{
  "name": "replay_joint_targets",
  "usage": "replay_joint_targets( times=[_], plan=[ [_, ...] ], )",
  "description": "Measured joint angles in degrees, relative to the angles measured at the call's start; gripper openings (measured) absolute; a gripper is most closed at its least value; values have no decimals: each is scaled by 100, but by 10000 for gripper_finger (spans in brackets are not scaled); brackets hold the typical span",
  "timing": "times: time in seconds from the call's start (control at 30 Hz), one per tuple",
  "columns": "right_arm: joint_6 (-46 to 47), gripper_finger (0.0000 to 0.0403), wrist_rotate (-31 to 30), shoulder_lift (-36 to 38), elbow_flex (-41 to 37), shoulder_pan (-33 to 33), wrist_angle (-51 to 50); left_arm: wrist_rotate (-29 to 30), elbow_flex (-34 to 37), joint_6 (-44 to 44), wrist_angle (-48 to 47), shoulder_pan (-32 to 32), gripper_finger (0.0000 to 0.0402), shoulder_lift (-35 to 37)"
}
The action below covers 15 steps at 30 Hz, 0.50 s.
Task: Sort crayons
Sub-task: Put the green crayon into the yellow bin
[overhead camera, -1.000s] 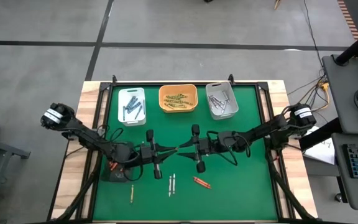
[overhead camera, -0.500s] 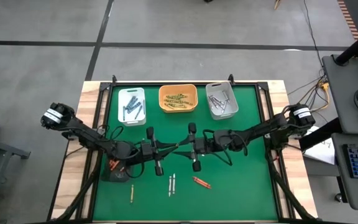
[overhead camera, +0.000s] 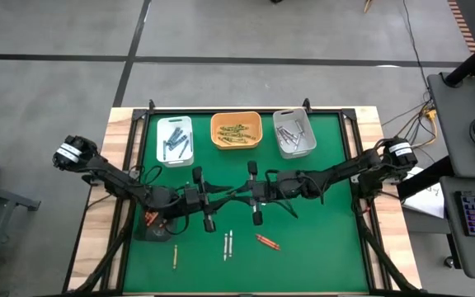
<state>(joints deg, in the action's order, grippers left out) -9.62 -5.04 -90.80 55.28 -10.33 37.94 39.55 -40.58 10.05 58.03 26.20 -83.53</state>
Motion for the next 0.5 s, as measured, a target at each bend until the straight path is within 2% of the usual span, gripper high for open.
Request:
replay_joint_targets(
  times=[0.23, 0.5],
  plan=[
    [213, 15, -550, 4, 506, 450, -1846, 52, 0, 43, -874, 0, 151, 839],
    [-83, 14, -550, -9, 1059, 1352, -3179, 64, 0, 43, -1995, 0, 162, 2090]
  ],
)
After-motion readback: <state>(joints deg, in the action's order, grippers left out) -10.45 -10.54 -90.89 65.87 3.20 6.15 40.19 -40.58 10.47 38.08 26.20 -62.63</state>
